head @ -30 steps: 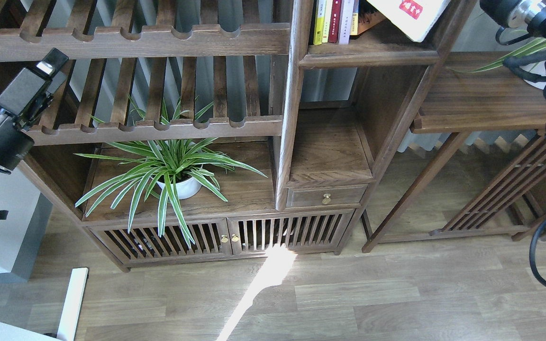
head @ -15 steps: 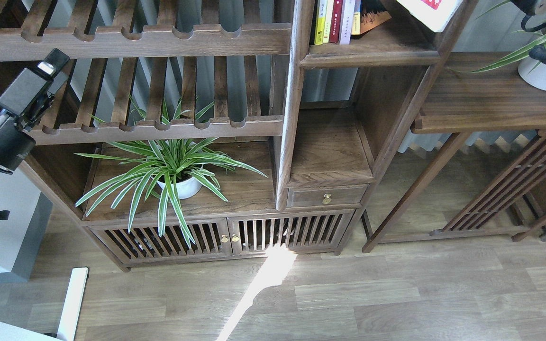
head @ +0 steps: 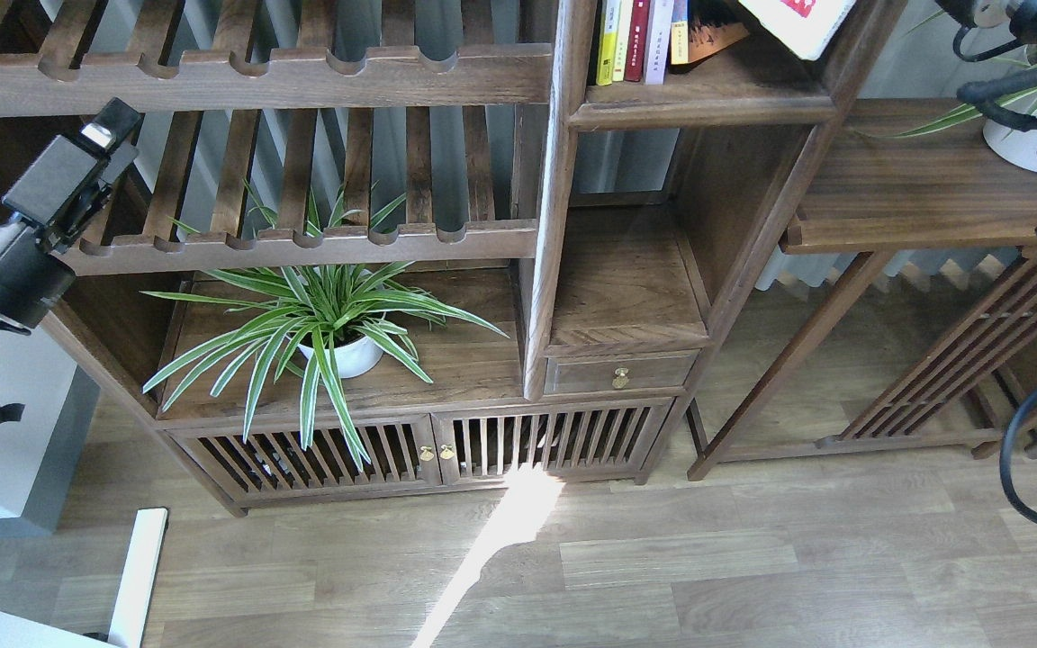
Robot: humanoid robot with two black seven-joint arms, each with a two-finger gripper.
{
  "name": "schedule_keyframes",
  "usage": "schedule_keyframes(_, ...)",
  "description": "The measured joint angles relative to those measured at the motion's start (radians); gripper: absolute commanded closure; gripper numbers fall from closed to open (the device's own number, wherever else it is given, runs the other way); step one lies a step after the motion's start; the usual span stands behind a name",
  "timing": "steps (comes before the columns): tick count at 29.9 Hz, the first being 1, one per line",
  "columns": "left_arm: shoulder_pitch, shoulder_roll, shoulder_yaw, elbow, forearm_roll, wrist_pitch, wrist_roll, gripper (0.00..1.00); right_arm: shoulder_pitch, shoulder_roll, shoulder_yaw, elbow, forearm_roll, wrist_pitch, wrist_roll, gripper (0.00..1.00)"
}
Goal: Organize books on shelf
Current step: 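Press the white book farther into the shelf with the right gripper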
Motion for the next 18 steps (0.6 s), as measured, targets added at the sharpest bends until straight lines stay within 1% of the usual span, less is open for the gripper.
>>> schedule_keyframes(10, 0.004, 0.0, 0.001, 0.003, 0.0, 0.0, -0.001, 0.01, 0.047, 0.075, -0.019, -0.082, -0.046, -0.012, 0.007, 0.98)
schedule_keyframes(15, 0.006, 0.0, 0.001, 0.004, -0.001, 0.0, -0.004, 0.01, 0.07, 0.081, -0.027, -0.134, -0.05, -0.012, 0.026, 0.97)
schedule_keyframes(18, 0.006, 0.0, 0.001, 0.004, -0.001, 0.0, -0.004, 0.01, 0.098, 0.082, -0.045, -0.173, -0.05, -0.012, 0.045, 0.96)
